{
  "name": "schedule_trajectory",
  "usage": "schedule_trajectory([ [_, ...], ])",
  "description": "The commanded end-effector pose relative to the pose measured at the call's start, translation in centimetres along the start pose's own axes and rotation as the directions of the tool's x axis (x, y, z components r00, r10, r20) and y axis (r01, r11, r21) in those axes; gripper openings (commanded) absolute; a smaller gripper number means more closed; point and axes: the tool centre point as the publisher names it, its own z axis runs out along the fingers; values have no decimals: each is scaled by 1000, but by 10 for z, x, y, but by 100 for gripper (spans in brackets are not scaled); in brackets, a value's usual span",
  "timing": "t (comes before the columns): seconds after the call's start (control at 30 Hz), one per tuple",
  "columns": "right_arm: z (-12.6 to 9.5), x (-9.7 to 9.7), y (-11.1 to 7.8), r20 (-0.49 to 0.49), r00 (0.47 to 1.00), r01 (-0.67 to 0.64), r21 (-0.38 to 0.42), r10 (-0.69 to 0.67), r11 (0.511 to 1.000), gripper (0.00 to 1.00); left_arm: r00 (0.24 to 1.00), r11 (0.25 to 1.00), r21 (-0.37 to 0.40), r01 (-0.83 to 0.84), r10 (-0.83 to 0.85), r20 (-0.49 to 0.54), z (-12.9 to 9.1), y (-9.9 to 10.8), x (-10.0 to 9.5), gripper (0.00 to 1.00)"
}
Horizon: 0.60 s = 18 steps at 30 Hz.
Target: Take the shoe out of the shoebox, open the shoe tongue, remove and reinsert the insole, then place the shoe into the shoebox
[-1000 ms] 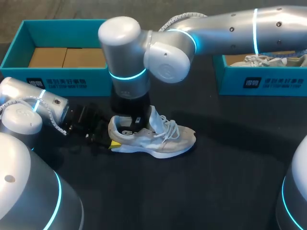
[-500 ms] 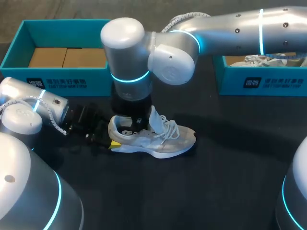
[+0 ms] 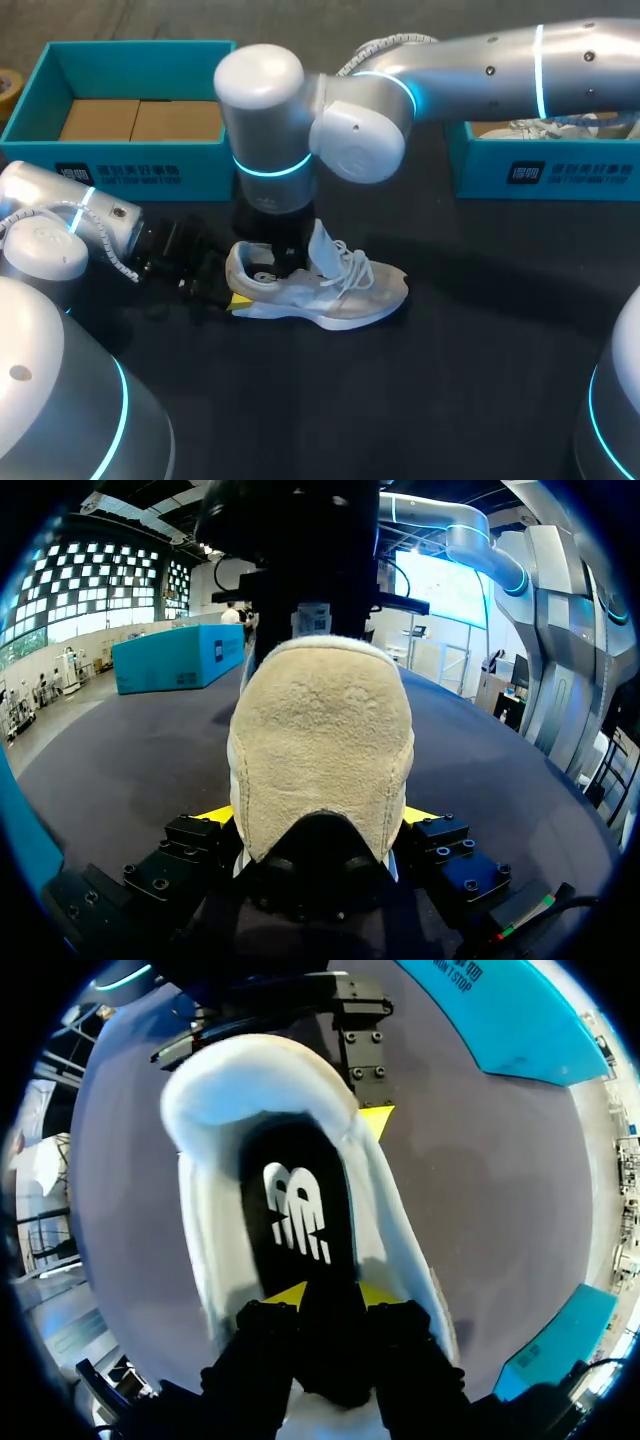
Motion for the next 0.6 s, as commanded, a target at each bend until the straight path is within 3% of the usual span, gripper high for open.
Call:
schedule_trajectory([
  [0.03, 8, -4, 6, -9, 1000, 1, 4, -1, 1000, 35, 1000, 1000, 0, 0, 0, 0, 1, 1, -1, 0],
  [0.13, 15, -6, 7, -18, 1000, 4, 11, -4, 1000, 36, 1000, 1000, 0, 0, 0, 0, 1, 1, -1, 0],
  [0.47, 36, 13, 5, -89, 996, 29, 51, -25, 998, 33, 1000, 1000, 0, 0, 0, 0, 1, 1, -1, 0],
  [0.5, 40, 13, 3, -94, 995, 30, 53, -25, 998, 31, 1000, 1000, 0, 0, 0, 0, 1, 1, -1, 0],
  [0.6, 47, 18, 1, -114, 993, 24, 67, -17, 997, 10, 1000, 1000, 0, 0, 0, 0, 1, 1, -1, 0],
])
